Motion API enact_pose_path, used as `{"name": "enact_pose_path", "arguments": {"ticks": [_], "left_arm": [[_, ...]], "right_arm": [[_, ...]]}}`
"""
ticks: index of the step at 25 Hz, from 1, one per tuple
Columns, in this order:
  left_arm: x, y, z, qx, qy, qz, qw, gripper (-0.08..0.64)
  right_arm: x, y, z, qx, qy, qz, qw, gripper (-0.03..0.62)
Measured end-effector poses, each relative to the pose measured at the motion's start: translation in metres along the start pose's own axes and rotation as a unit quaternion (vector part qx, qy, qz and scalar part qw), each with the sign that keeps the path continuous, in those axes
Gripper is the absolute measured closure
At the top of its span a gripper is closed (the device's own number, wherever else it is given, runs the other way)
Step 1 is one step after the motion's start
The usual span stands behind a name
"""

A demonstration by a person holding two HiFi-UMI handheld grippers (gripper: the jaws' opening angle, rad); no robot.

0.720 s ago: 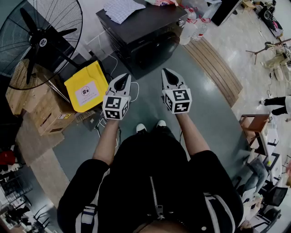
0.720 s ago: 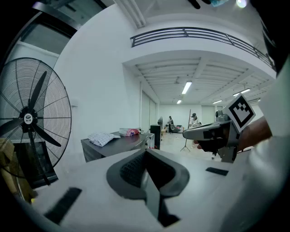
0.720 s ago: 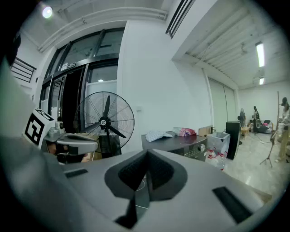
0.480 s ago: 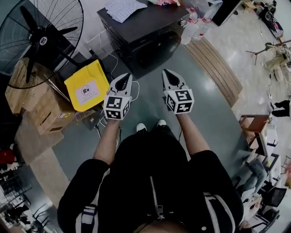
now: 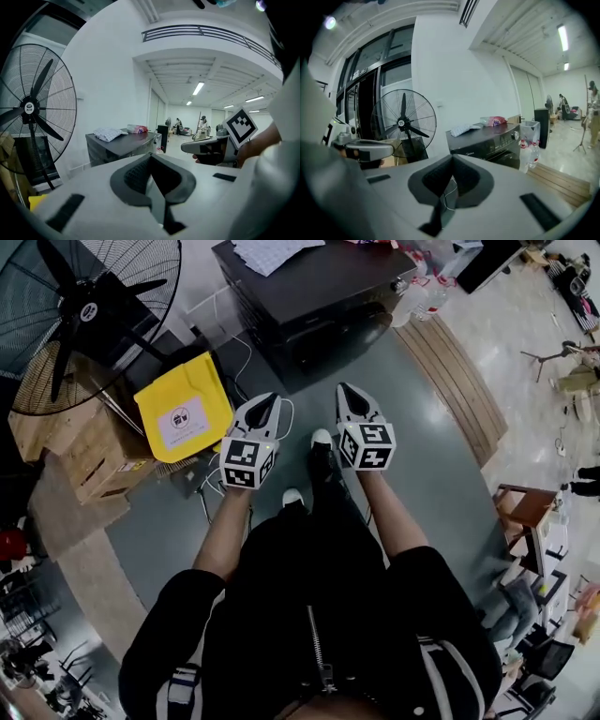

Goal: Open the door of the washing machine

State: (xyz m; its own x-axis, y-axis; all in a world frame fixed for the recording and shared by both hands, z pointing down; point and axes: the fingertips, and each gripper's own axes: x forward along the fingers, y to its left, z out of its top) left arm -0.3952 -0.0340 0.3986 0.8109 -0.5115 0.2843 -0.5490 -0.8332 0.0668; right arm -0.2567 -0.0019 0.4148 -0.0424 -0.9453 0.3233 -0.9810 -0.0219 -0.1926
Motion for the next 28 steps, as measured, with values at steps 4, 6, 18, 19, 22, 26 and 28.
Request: {"name": "enact_pose_path", "arguments": {"ticks": [4,6,18,19,22,26,28], "left_arm": [[0.034,0.025,-0.002,-0.010,0.009,0.014,0.9998,0.557],[0.054,0.039,-0.004,-0.018,0.016,0.021,0.9995,0.557],[0.114,0.111,-0.044,-0.081,0.078,0.087,0.9898,0.557],[0.115,0.116,-0.049,-0.085,0.084,0.092,0.9886,0.557],[0.116,0.131,-0.064,-0.094,0.098,0.108,0.9848,0.557],[0.107,0.144,-0.080,-0.111,0.118,0.137,0.9772,0.557],[0.102,0.152,-0.088,-0.120,0.128,0.151,0.9728,0.557]], "right_arm": [[0.052,-0.023,-0.008,0.009,0.024,-0.004,1.000,0.588],[0.080,-0.035,-0.013,0.008,0.041,-0.002,0.999,0.588],[0.217,-0.097,-0.106,0.046,0.194,-0.010,0.980,0.392],[0.227,-0.100,-0.117,0.054,0.208,-0.013,0.977,0.383],[0.257,-0.107,-0.151,0.092,0.249,-0.027,0.964,0.364],[0.281,-0.126,-0.200,0.149,0.304,-0.083,0.937,0.338],[0.294,-0.137,-0.216,0.155,0.319,-0.110,0.929,0.337]]}}
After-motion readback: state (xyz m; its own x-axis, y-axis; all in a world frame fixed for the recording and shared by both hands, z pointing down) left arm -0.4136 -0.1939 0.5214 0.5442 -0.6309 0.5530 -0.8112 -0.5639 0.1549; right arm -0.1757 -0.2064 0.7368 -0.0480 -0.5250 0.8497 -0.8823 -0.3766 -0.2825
